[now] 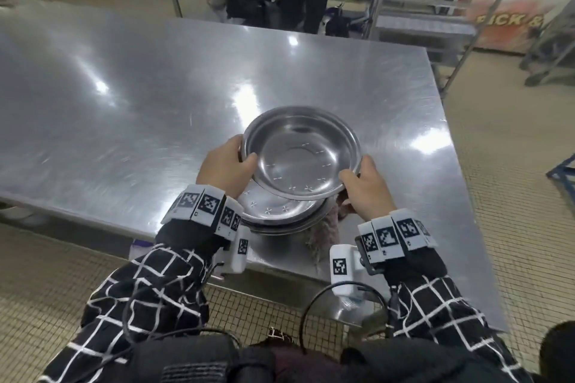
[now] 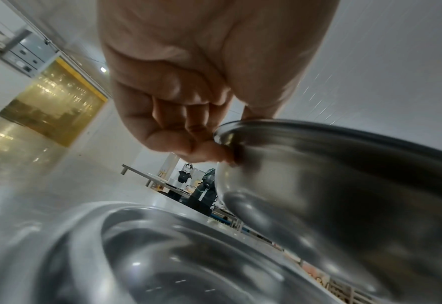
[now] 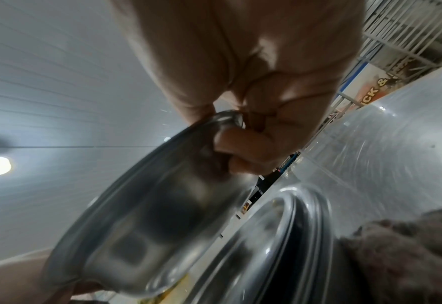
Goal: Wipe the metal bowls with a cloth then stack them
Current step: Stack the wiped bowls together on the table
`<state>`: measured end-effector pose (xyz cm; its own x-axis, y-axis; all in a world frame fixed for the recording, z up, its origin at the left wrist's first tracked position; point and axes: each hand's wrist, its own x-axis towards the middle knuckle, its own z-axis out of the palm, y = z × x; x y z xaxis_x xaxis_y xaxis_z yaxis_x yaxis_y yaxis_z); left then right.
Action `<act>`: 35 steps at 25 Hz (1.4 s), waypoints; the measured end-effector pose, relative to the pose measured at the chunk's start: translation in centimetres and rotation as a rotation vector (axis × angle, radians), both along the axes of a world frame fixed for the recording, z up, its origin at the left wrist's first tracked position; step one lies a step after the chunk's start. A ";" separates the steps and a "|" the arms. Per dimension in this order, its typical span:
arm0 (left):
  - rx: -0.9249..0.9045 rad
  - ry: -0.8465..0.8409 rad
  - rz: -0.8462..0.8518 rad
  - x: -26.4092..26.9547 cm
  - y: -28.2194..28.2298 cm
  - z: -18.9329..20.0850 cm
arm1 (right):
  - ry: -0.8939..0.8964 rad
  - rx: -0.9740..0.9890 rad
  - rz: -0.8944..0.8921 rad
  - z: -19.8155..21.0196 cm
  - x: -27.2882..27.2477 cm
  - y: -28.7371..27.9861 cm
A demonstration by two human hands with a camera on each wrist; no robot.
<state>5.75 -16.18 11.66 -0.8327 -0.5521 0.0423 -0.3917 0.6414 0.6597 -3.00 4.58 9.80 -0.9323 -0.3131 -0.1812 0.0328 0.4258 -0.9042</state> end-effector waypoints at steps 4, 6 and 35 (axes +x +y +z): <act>-0.042 -0.105 0.018 1.3 -3.4 -1.9 | -0.026 0.095 0.031 -1.4 1.1 -3.6; -0.062 -0.170 0.000 1.7 -4.8 -3.0 | 0.002 0.148 0.004 -2.0 1.4 -4.8; 0.465 -0.101 0.023 -0.8 -8.9 -9.2 | -0.173 0.254 -0.321 -5.1 1.8 -6.7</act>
<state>4.96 -25.11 2.44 -0.8074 -0.5114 -0.2943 -0.4791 0.2771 0.8329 -1.16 -2.11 4.69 -0.9240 0.0621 -0.3774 0.3417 0.5772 -0.7416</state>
